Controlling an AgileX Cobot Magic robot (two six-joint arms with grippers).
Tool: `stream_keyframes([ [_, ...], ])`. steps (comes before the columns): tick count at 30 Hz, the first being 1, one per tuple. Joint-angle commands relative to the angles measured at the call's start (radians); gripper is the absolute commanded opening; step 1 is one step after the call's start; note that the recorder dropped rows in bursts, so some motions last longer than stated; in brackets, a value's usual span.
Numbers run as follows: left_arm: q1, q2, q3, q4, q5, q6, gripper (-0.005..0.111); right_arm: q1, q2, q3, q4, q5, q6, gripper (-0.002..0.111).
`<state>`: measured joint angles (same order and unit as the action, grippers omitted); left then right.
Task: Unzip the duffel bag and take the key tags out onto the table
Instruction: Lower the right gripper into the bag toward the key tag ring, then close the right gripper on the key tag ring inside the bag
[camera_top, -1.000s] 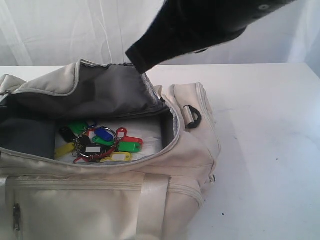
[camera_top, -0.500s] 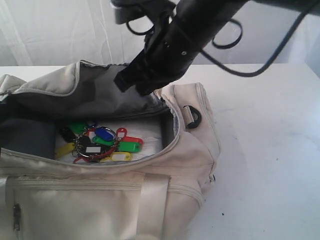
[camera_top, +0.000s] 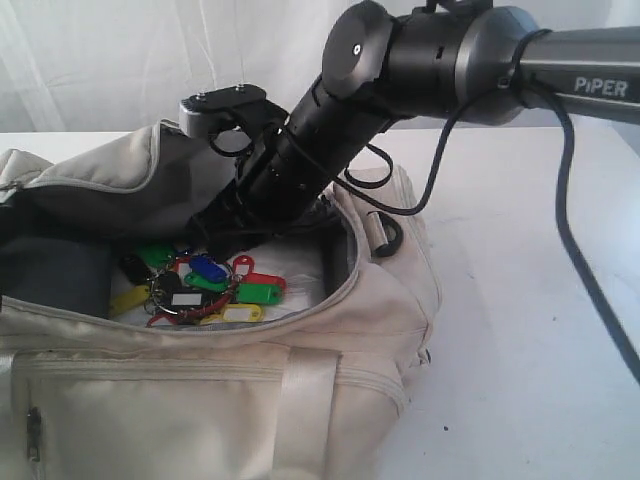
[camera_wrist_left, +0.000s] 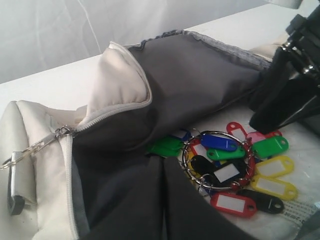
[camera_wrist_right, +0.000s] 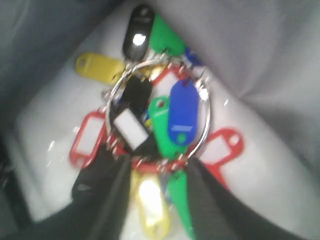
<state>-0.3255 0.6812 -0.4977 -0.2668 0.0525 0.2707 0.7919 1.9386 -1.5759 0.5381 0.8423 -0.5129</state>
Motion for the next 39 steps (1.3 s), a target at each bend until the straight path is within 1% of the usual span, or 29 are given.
stream_keyframes([
  [1, 0.004, -0.006, 0.001, -0.017, 0.007, -0.013, 0.0, 0.037, 0.014, -0.009, -0.023, -0.159, -0.03, 0.058],
  [5, 0.004, -0.006, 0.001, -0.017, 0.007, -0.013, 0.0, 0.046, 0.036, -0.009, -0.072, -0.233, -0.008, 0.059],
  [11, 0.004, -0.006, 0.001, -0.017, 0.007, -0.013, 0.0, 0.046, 0.088, -0.009, -0.113, -0.169, -0.005, 0.062],
  [16, 0.004, -0.006, 0.004, -0.017, 0.009, -0.013, 0.0, 0.046, 0.129, -0.009, -0.113, -0.198, -0.003, 0.061],
  [22, 0.004, -0.006, 0.033, -0.017, -0.04, -0.054, 0.0, 0.046, 0.182, -0.009, -0.109, -0.178, 0.02, 0.06],
  [24, 0.004, -0.006, 0.033, -0.017, -0.04, -0.054, 0.0, 0.046, 0.191, -0.009, -0.109, -0.156, 0.031, 0.052],
  [25, 0.004, -0.006, 0.033, -0.017, -0.042, -0.054, 0.0, 0.046, 0.191, -0.009, -0.109, -0.156, 0.07, 0.043],
  [26, 0.004, -0.006, 0.033, -0.017, -0.042, -0.054, 0.0, 0.046, 0.191, -0.009, -0.109, -0.154, 0.094, 0.036],
  [28, 0.004, -0.006, 0.033, -0.017, -0.044, -0.054, 0.0, 0.046, 0.187, -0.009, -0.113, -0.124, 0.126, 0.005],
  [29, 0.004, -0.006, 0.033, -0.017, -0.044, -0.054, 0.0, 0.046, 0.18, -0.009, -0.113, -0.117, 0.129, 0.0],
  [39, 0.004, -0.006, 0.033, -0.017, -0.043, -0.054, 0.0, 0.044, -0.009, -0.009, -0.113, -0.08, 0.133, 0.0],
])
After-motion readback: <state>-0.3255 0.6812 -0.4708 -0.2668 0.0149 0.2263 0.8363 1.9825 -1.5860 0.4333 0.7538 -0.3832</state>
